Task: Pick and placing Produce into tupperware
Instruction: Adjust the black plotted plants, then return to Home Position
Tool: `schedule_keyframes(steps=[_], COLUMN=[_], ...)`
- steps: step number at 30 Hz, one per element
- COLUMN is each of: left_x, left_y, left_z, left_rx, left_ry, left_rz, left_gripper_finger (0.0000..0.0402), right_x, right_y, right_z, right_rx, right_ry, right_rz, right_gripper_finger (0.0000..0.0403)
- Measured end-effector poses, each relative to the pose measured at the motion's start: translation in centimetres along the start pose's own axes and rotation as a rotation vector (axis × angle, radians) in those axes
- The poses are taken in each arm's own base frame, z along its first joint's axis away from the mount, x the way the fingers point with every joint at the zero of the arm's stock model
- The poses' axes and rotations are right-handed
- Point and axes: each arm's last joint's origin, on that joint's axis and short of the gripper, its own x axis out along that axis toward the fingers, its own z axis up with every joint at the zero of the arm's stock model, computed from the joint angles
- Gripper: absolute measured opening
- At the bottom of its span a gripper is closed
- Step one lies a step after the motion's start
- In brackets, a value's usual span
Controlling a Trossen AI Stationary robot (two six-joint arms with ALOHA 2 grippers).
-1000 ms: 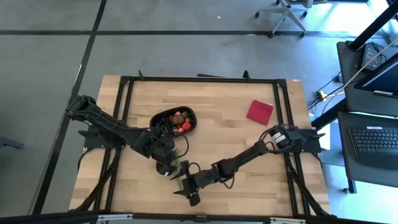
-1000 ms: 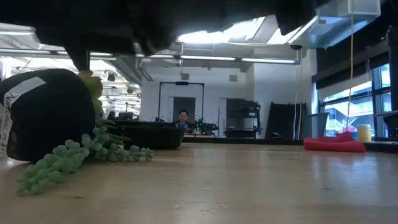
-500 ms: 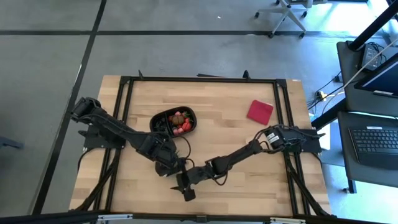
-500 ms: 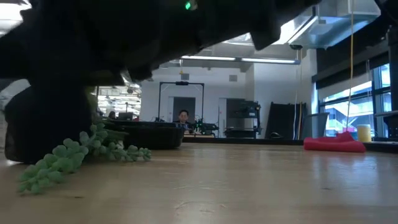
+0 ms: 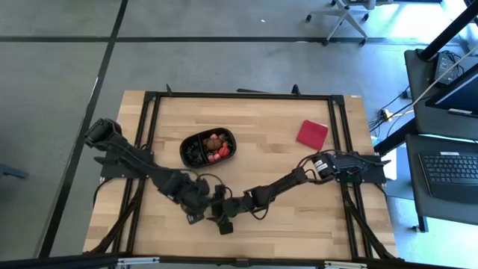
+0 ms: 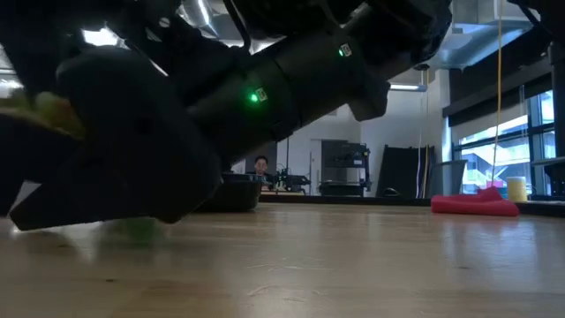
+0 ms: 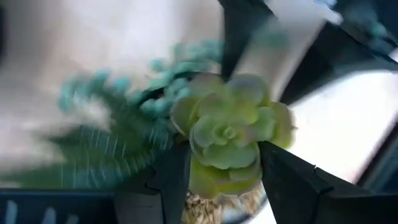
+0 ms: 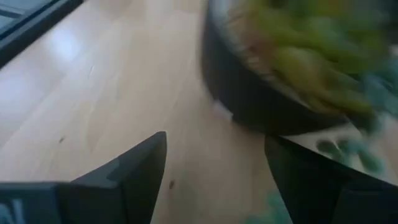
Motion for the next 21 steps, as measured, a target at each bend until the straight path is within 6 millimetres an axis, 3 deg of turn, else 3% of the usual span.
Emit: schedule_keyframes(steps=[7,12,16,21], left_x=[-0.2,-0.4,-2.4,-6.0], left_y=[-1.4,-1.8,-1.4,0.4], left_z=[-2.2,-3.3,-4.0,-4.5], left_rx=[-0.029,-0.009,0.036,0.070], left_ry=[-0.033,-0.095,-0.246,-0.454], left_rz=[-0.001,0.028,0.045,0.083], left_gripper_finger=[0.0179,0.0179,0.0179,0.0179], right_x=[-0.1,-0.8,-2.3,-4.7], right_y=[-0.3,-1.0,-2.1,-3.5], right_z=[0.5,0.2,1.8,3.9], right_rx=[-0.011,-0.062,-0.071,-0.076], right_ry=[-0.020,0.106,0.161,0.221], right_rz=[-0.028,-0.164,-0.211,-0.228], right_gripper_finger=[0.0275,0.0275,0.0275,0.0275])
